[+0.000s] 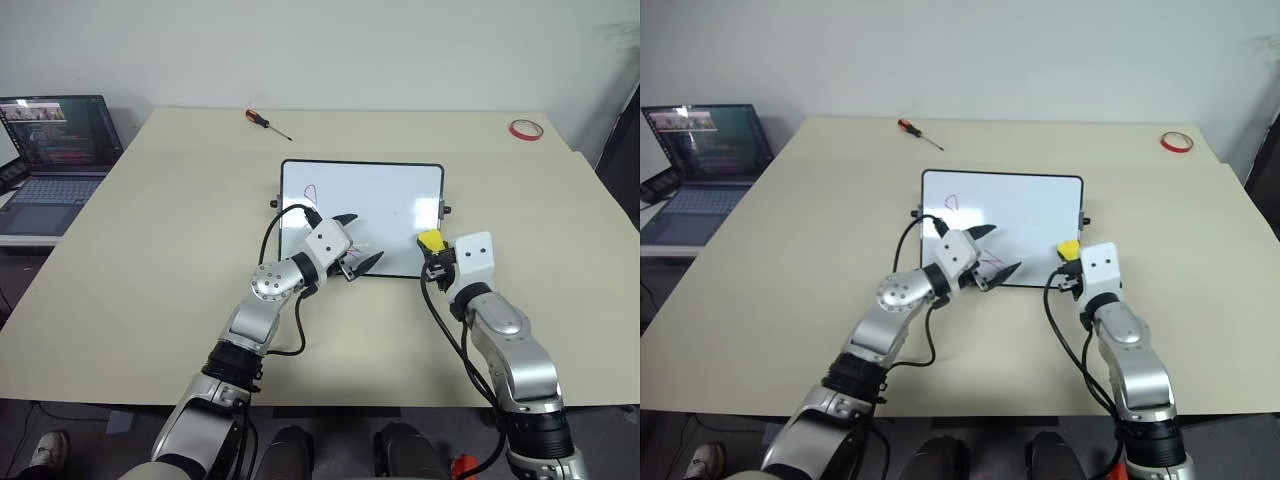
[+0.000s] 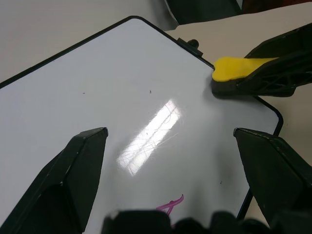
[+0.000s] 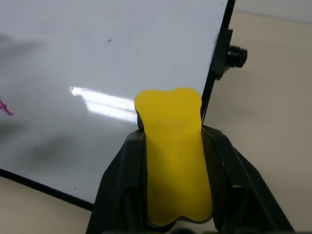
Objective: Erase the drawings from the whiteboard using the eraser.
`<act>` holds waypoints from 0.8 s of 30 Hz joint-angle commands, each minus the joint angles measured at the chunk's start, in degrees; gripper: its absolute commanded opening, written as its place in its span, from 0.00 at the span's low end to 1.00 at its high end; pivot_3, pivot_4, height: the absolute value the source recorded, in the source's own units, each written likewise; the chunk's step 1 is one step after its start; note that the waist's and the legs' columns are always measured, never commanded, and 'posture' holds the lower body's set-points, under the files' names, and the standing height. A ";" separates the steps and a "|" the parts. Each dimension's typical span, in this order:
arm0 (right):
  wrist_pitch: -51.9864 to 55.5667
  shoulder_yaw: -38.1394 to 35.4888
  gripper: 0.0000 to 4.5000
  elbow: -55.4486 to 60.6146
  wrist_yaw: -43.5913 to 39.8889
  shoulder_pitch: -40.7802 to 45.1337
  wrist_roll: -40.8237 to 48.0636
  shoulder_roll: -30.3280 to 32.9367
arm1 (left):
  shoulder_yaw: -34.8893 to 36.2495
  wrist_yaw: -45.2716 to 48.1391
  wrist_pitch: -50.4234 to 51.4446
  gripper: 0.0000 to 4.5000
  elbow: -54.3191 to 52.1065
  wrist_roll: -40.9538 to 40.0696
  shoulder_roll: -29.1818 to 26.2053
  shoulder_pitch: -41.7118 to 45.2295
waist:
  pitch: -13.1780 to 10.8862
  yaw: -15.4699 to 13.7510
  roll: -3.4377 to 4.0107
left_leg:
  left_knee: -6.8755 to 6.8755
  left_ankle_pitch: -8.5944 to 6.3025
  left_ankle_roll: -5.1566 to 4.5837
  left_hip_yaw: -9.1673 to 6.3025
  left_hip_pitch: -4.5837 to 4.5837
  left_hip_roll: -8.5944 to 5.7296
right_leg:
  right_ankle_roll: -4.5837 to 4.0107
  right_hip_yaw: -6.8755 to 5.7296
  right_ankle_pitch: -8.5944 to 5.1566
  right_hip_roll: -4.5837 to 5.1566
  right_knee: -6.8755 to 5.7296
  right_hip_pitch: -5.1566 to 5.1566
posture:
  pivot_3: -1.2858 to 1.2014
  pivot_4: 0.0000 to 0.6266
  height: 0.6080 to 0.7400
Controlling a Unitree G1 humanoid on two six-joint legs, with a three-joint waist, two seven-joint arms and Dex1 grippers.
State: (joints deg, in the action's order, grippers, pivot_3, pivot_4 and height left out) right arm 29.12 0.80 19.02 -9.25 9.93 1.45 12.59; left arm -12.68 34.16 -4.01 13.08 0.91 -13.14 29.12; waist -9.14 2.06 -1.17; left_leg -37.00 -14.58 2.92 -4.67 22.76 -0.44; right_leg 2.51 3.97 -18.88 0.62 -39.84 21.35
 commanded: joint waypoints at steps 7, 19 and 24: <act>-6.84 -2.67 0.26 4.34 -0.66 -4.22 0.33 0.59 | 6.94 -9.64 5.75 1.00 -16.81 0.79 -1.94 -13.52 | -0.03 0.10 0.04 | 0.07 -0.01 0.00 -0.03 0.04 0.04 | -0.01 -0.03 -0.01 0.24 0.17 0.01 | 0.52 0.24 1.00; -8.59 -1.73 0.26 1.58 -1.90 -2.73 0.41 0.63 | 8.14 -15.19 10.37 1.00 -24.77 0.64 -1.51 -20.33 | -0.03 -0.24 0.04 | 0.05 -0.01 0.00 -0.04 0.03 0.00 | -0.01 -0.06 0.00 0.29 0.20 -0.04 | 0.52 0.24 1.00; -9.66 -1.04 0.26 -0.08 -2.70 -0.81 0.14 0.53 | 8.63 -16.04 10.55 1.00 -25.32 0.49 -1.81 -21.08 | -0.03 -0.15 0.04 | 0.06 -0.01 0.00 -0.02 0.02 0.01 | -0.01 -0.05 0.00 0.29 0.19 -0.03 | 0.52 0.24 1.00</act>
State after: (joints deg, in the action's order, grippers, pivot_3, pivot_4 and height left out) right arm 21.59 -0.59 18.35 -11.39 8.01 1.44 13.02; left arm -5.14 18.85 7.01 -9.20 1.37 -14.86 8.15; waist -9.18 1.91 -1.13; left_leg -36.94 -14.59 2.92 -4.69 22.78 -0.43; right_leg 2.50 3.91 -18.89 0.91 -39.65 21.32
